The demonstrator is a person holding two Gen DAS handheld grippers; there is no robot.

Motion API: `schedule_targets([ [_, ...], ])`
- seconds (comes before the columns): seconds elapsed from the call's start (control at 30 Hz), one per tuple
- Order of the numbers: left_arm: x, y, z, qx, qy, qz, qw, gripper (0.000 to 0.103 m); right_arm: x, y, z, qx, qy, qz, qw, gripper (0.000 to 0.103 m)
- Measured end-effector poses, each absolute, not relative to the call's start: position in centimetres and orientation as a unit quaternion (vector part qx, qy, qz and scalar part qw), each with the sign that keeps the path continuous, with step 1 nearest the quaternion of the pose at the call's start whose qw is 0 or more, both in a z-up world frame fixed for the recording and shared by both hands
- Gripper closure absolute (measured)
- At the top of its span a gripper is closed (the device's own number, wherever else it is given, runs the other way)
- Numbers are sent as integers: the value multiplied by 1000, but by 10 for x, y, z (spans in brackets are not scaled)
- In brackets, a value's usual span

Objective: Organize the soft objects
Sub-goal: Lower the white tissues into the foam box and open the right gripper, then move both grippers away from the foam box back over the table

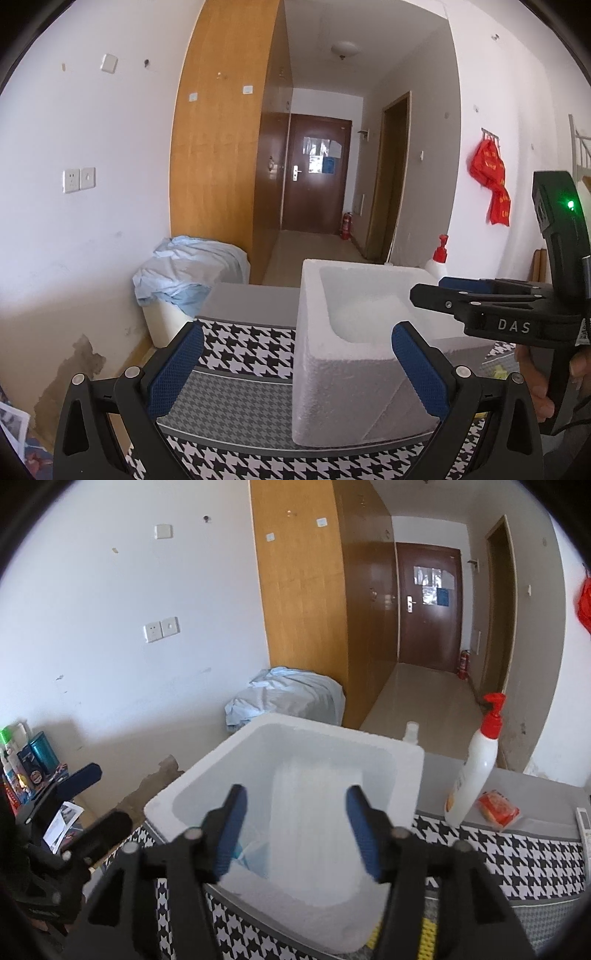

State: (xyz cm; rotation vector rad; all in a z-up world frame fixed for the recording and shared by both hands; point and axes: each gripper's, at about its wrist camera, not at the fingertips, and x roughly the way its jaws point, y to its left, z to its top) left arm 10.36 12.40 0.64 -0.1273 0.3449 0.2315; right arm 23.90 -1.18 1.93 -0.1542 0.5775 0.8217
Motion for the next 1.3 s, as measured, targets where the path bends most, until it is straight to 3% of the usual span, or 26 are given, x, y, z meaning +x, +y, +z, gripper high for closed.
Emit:
schedule_targets([
  [0.17,101,124,6,-64,170,112,977,1,234,-13,19,-77,274,395,873,38],
  [0.3,100,123,6,-62,172,115,977,1,230,-20,22,-71,264,395,877,22],
  [0.5,98,119,8,-61,171,114,977,1,221,-30,26,-66,252,397,880,16],
  [1.3,82,83,21,-38,156,88,983,1,180,-82,37,-56,205,392,895,15],
])
